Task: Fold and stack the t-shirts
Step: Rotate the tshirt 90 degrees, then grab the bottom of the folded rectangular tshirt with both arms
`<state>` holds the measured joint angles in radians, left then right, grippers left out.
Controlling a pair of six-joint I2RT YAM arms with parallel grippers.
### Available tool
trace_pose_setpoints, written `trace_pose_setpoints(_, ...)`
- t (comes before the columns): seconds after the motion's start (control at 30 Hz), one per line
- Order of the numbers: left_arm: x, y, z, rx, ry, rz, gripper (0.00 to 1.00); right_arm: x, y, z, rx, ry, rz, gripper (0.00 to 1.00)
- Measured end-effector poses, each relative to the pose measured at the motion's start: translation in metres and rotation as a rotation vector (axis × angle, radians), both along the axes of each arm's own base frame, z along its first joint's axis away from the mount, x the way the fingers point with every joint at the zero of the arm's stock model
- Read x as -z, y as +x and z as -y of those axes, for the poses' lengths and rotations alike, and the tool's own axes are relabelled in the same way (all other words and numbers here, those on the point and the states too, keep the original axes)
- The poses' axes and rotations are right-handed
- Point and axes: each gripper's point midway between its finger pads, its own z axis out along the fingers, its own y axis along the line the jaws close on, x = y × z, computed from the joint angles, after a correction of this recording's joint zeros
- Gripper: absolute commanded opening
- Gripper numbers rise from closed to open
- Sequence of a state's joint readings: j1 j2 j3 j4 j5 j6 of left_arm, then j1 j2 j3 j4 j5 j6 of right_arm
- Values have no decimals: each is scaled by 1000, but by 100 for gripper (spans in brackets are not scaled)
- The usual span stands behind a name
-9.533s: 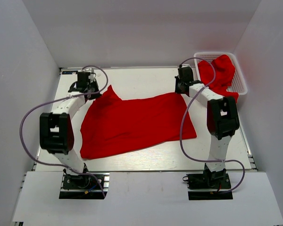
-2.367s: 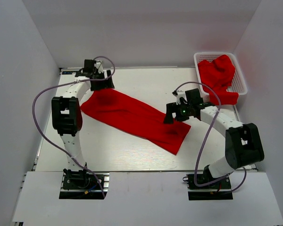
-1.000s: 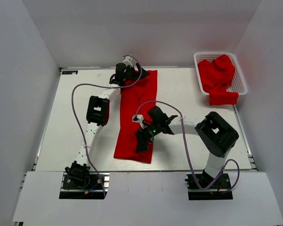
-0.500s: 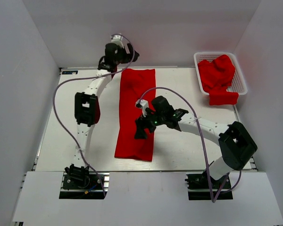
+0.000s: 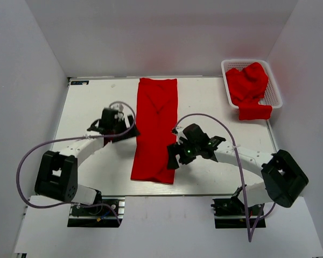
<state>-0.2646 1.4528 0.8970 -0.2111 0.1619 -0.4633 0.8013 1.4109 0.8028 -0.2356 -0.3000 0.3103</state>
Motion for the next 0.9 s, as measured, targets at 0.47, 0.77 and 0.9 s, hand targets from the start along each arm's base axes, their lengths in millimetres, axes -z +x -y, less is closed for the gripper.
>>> trace_pose_setpoints(0.47,43,-167,12,86,-147,-190,100,33,-68,13,52,82,-293,90)
trace_pose_setpoints(0.77,73,-194,17,112,-131,-306,100,33,-72,-5,77,126,-366,90)
trace_pose_setpoints(0.9,74,-195,19,118,-125,-305,95,34,-72,-8,104,128,-391,90)
